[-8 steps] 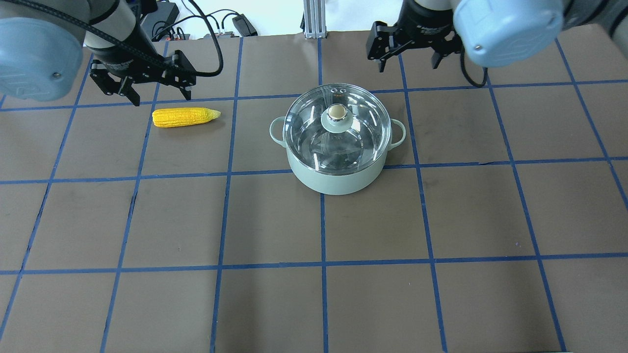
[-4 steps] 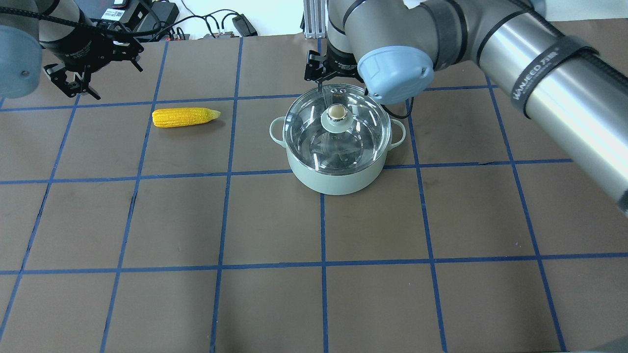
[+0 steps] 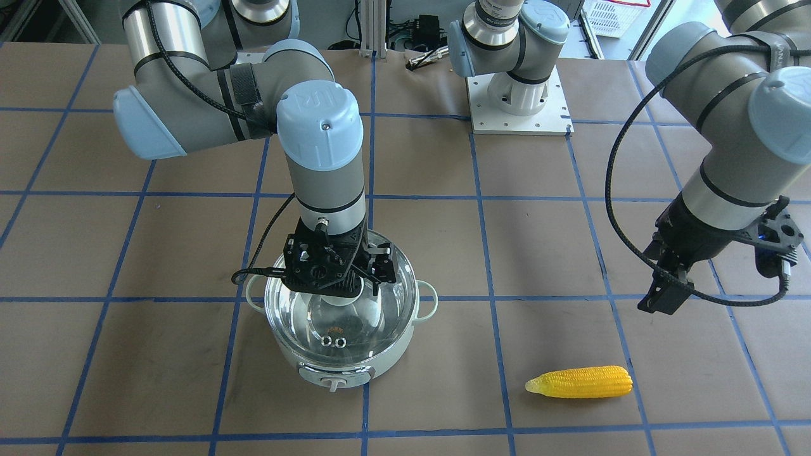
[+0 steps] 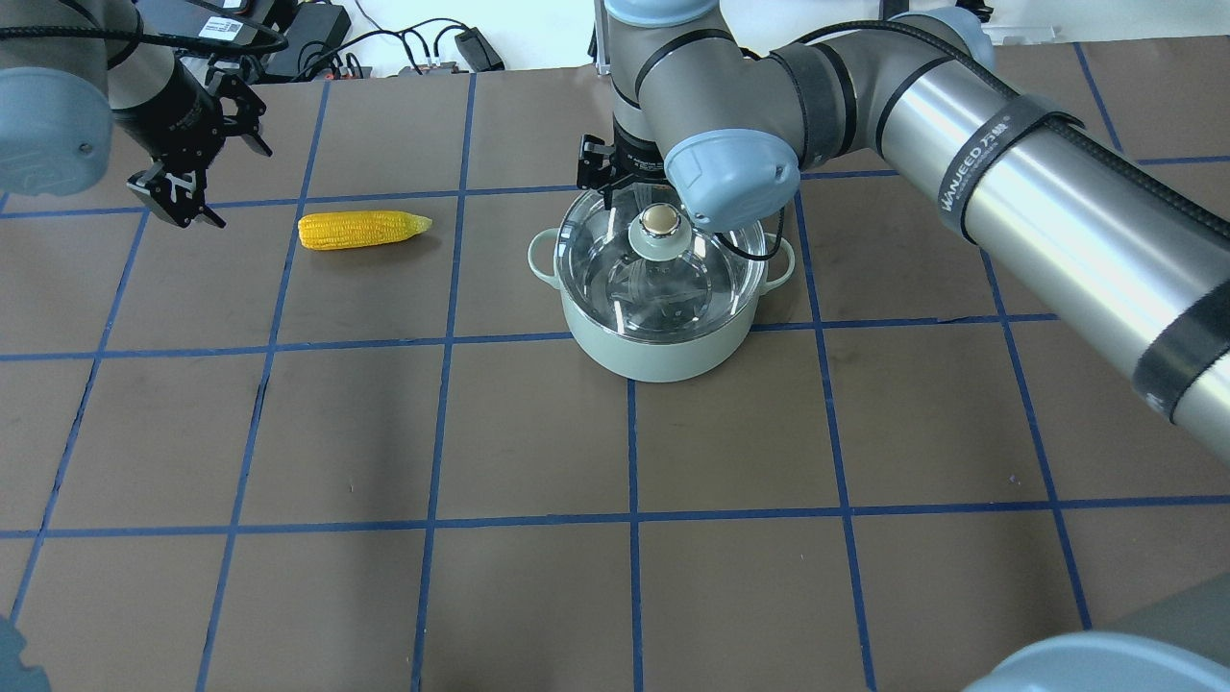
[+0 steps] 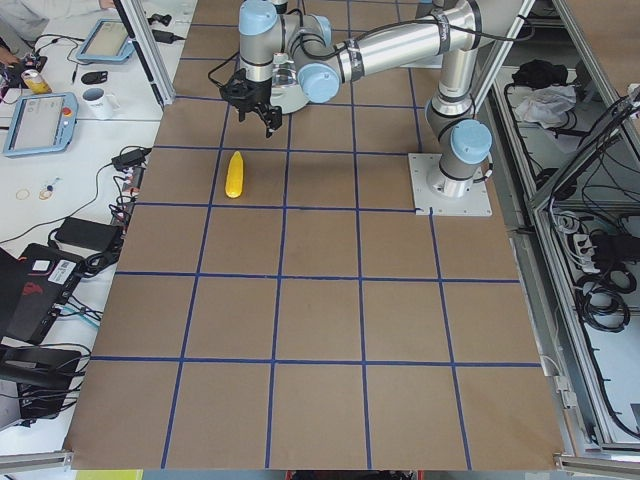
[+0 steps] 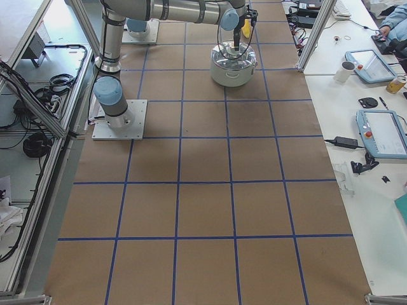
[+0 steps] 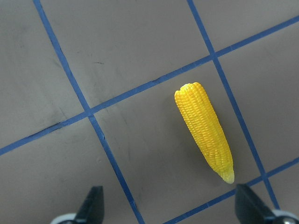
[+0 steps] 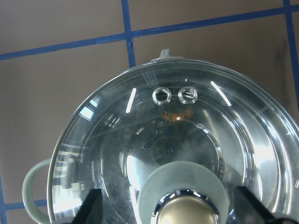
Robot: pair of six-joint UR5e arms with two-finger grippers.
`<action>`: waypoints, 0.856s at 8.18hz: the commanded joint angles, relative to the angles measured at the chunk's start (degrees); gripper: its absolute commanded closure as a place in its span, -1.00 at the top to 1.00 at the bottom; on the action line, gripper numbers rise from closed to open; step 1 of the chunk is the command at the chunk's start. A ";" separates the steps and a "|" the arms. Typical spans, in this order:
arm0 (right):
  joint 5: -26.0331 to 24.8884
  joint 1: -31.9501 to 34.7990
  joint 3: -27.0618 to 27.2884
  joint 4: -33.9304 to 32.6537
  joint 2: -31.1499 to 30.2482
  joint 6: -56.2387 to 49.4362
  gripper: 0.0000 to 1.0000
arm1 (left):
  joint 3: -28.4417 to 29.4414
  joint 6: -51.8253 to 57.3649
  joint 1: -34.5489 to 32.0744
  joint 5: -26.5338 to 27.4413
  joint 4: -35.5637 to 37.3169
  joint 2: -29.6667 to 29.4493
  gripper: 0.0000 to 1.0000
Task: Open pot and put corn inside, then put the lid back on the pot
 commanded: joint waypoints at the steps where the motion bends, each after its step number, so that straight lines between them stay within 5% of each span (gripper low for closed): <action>1: -0.38 0.03 1.13 0.08 0.25 0.30 1.00 | 0.44 -5.09 0.06 0.03 7.14 -5.91 1.00; 2: -0.20 0.03 1.14 0.34 0.16 0.57 0.87 | 0.53 -9.37 0.06 -0.05 10.06 -8.20 1.00; 3: 0.06 -0.06 1.14 0.69 0.07 0.48 0.37 | 0.79 -11.67 0.06 -0.05 10.44 -10.22 1.00; 4: 0.24 -0.06 1.14 0.70 -0.02 0.39 0.09 | 0.88 -11.87 0.06 -0.05 10.88 -11.90 1.00; 7: 0.41 -0.06 1.14 2.02 -0.19 0.30 -0.45 | 0.88 -17.66 0.06 -3.98 16.68 -17.62 1.00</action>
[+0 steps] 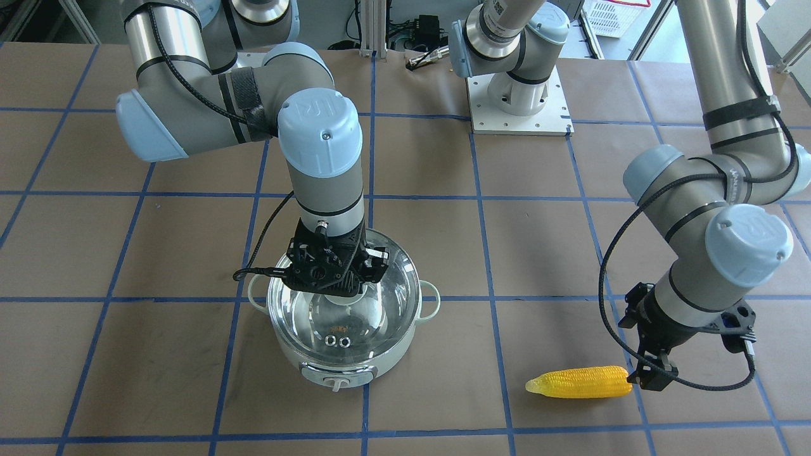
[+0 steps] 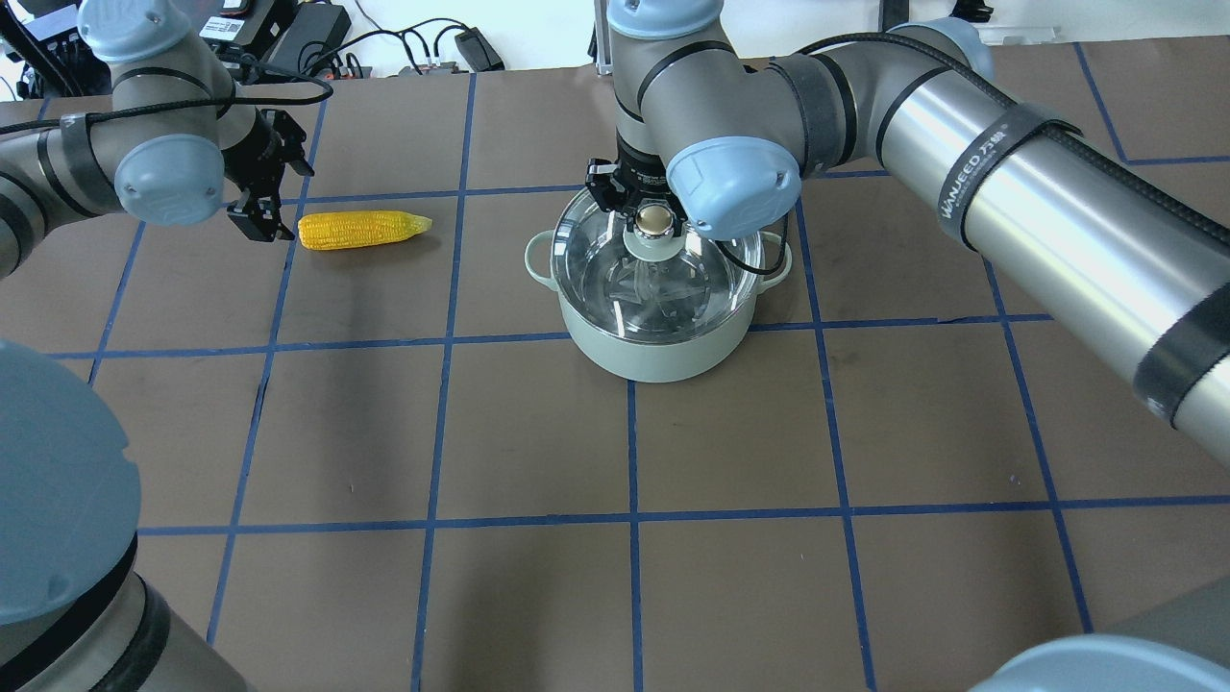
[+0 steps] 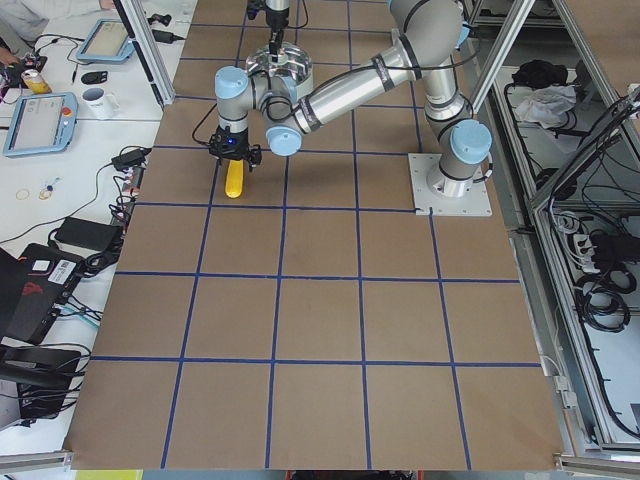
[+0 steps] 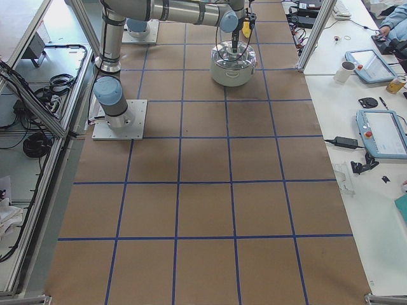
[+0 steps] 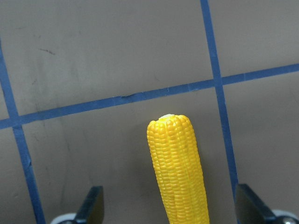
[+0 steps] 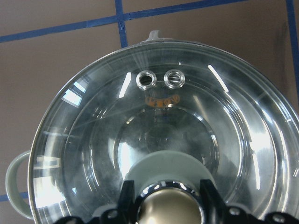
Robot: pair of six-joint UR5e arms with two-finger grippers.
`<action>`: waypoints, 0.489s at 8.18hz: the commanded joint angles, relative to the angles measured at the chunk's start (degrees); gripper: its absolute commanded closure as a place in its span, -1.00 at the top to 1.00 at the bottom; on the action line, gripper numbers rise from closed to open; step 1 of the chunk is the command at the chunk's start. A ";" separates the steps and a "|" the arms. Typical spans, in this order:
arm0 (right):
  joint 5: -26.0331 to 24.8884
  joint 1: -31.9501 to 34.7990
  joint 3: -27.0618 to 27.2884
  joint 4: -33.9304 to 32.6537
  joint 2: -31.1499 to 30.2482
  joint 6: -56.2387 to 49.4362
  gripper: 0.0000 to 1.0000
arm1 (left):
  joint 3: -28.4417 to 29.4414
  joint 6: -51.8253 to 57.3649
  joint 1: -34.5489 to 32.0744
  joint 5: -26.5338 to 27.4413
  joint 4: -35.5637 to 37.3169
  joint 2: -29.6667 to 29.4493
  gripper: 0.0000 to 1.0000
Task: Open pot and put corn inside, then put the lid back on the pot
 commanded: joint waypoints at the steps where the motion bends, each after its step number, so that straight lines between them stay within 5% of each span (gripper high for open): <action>1: 0.12 0.00 -0.16 0.76 -0.25 -0.03 -0.53 | 0.12 -4.05 0.00 -4.03 2.13 -3.51 1.00; 4: 0.73 -0.52 -1.48 1.72 -1.39 -0.90 -0.60 | 0.12 -4.22 0.00 -7.38 8.00 -6.75 1.00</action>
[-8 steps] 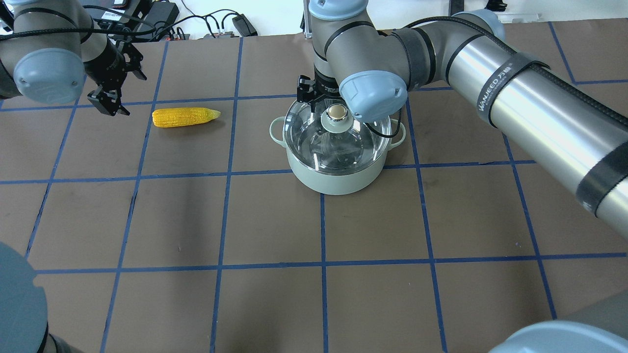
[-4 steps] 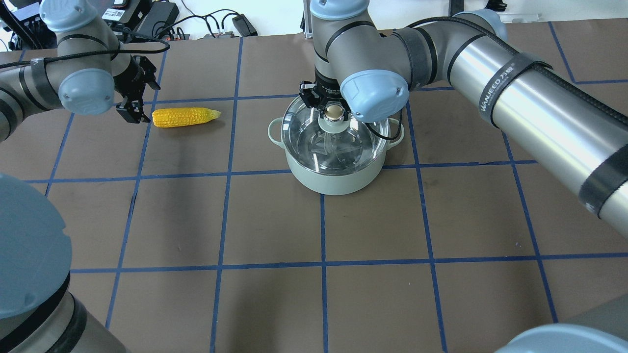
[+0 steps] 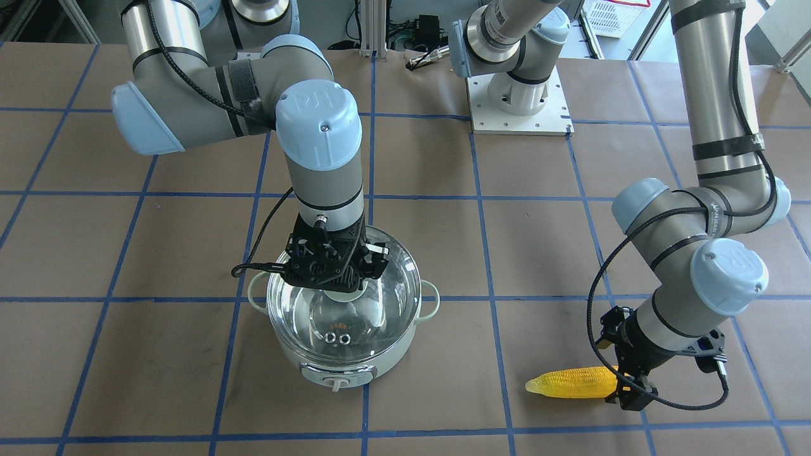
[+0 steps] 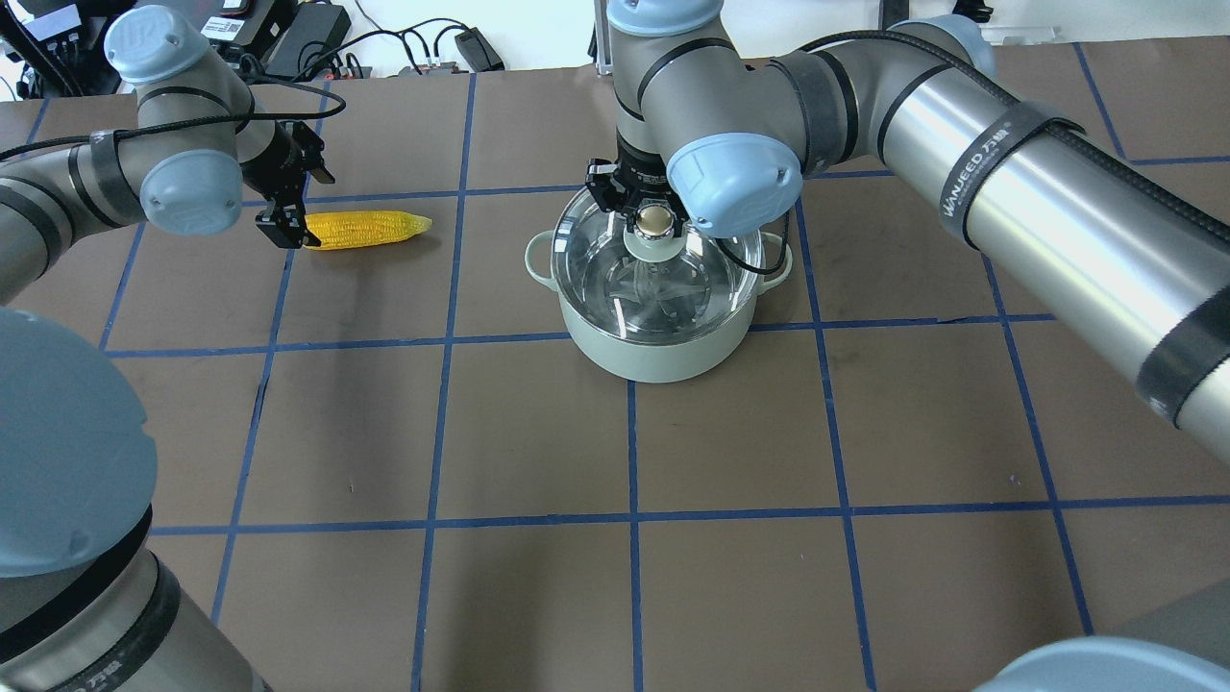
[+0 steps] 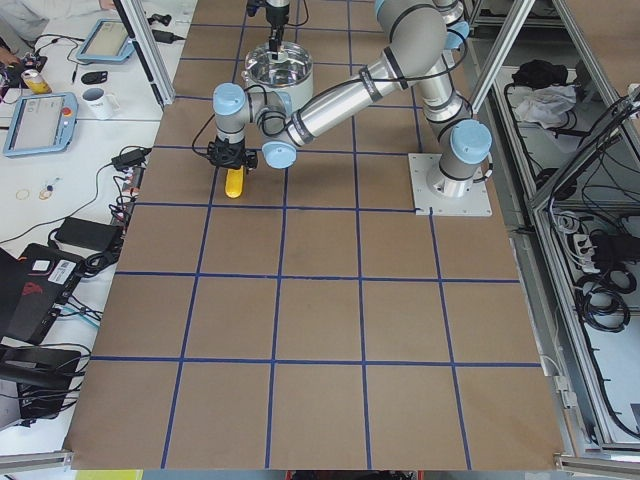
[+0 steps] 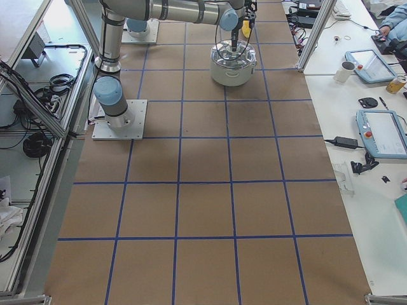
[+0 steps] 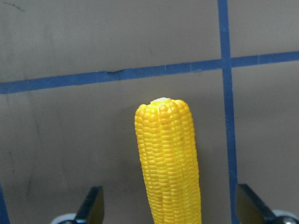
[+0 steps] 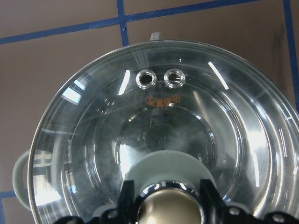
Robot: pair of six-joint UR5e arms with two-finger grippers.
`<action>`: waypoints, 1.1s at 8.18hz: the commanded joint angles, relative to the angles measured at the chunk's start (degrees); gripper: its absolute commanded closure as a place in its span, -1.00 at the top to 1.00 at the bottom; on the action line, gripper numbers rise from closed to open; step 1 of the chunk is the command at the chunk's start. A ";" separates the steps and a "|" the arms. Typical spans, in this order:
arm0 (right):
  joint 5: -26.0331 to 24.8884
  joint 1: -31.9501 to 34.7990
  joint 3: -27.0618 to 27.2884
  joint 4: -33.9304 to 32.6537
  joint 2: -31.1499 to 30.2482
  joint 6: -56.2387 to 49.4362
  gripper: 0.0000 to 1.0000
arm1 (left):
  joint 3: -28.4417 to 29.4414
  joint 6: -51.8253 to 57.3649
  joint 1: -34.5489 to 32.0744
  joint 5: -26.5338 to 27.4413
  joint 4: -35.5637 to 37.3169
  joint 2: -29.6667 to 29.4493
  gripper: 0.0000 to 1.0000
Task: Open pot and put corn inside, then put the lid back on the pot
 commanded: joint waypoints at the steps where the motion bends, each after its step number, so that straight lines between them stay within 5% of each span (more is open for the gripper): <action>1: 0.92 -0.95 -1.90 2.58 -1.49 -1.47 -0.61 | 0.01 -0.02 0.00 -1.58 4.94 -2.89 1.00; 6: 2.07 -12.52 -3.32 15.74 -11.67 -20.50 -0.60 | -0.08 -0.63 0.00 -1.85 4.96 -4.65 0.98; 7: 1.29 -16.12 -3.32 17.69 -13.96 -26.03 -0.60 | -0.08 -1.42 0.00 -1.85 4.70 -4.74 0.70; 8: -0.46 -19.90 -3.32 18.76 -15.63 -33.14 -0.60 | -0.08 -1.43 0.00 -1.76 4.43 -4.75 0.15; 9: -1.61 -23.33 -3.32 19.20 -16.35 -40.52 -0.61 | -0.08 -1.51 0.00 -1.93 4.26 -4.75 -0.62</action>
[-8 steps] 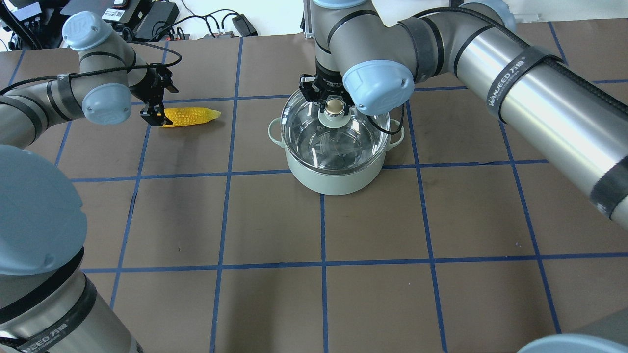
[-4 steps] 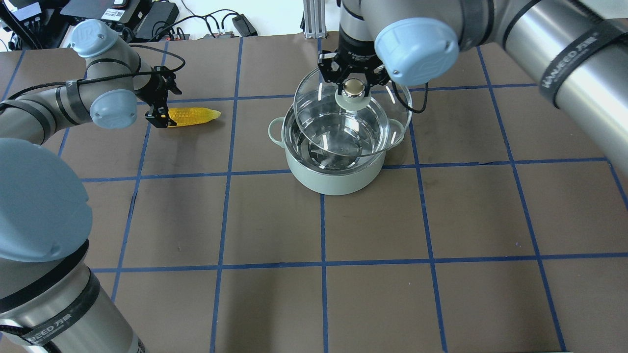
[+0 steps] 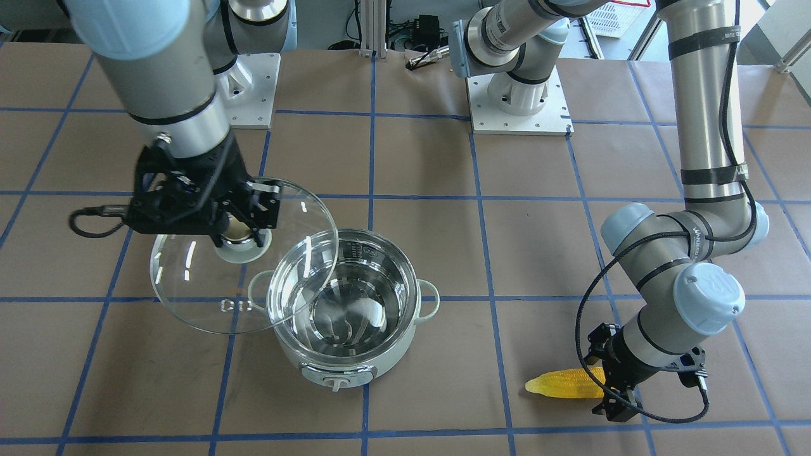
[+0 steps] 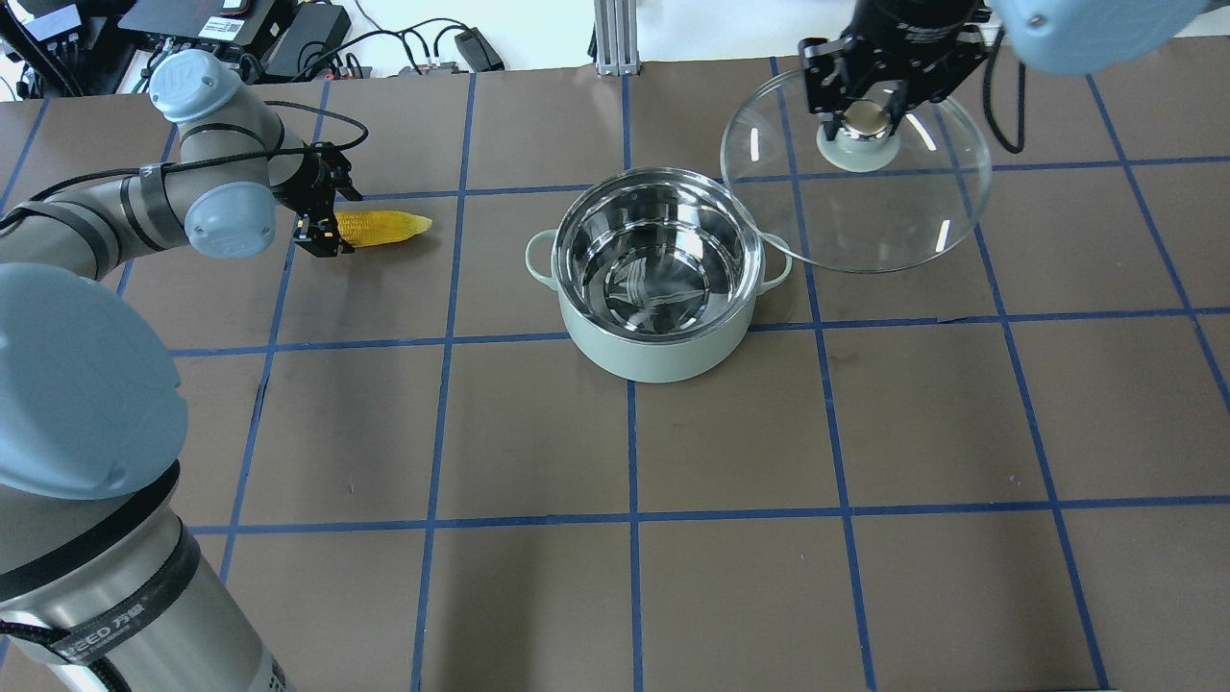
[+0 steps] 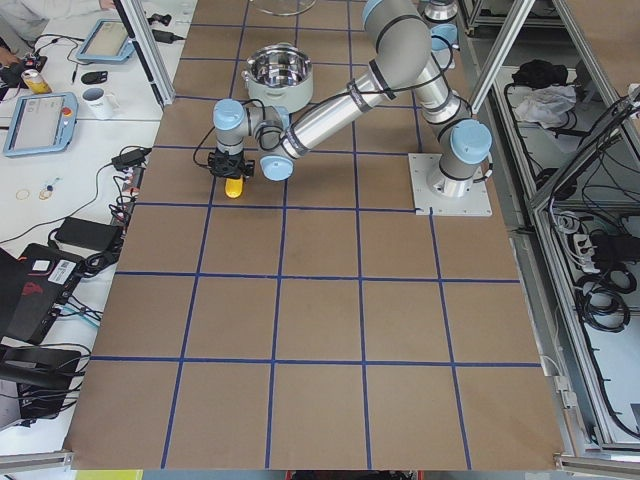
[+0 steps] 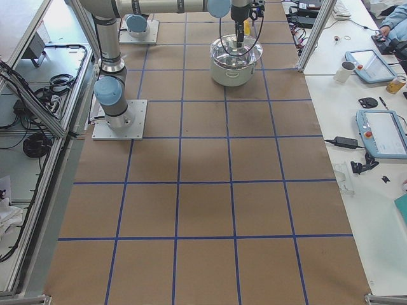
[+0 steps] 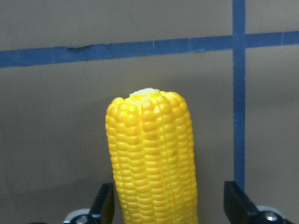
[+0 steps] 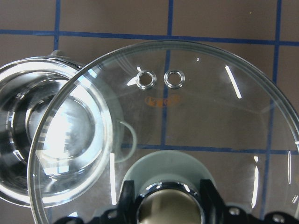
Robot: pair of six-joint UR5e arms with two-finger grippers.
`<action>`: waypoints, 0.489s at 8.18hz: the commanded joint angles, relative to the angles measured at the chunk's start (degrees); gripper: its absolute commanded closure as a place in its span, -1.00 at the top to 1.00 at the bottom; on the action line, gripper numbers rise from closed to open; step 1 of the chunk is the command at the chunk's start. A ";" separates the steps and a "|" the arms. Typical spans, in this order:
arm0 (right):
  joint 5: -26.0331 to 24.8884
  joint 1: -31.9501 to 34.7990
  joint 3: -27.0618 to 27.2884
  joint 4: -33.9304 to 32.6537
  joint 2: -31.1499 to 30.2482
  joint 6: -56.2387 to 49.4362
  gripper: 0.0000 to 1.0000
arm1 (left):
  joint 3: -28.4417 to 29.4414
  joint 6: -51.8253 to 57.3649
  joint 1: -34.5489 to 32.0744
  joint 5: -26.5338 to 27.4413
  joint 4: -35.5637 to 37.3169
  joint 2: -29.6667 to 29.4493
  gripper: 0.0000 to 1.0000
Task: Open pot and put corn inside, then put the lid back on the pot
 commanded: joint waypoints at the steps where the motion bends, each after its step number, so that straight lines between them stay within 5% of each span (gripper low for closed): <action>1: -2.29 -10.15 -0.01 2.46 -2.73 -16.92 -0.62 | 0.00 -1.09 0.00 -3.26 -0.47 0.08 -1.00; 4: -2.47 -20.62 0.69 3.87 -2.30 -26.97 -0.67 | 0.00 -2.50 -0.17 -7.42 -2.66 2.88 -1.00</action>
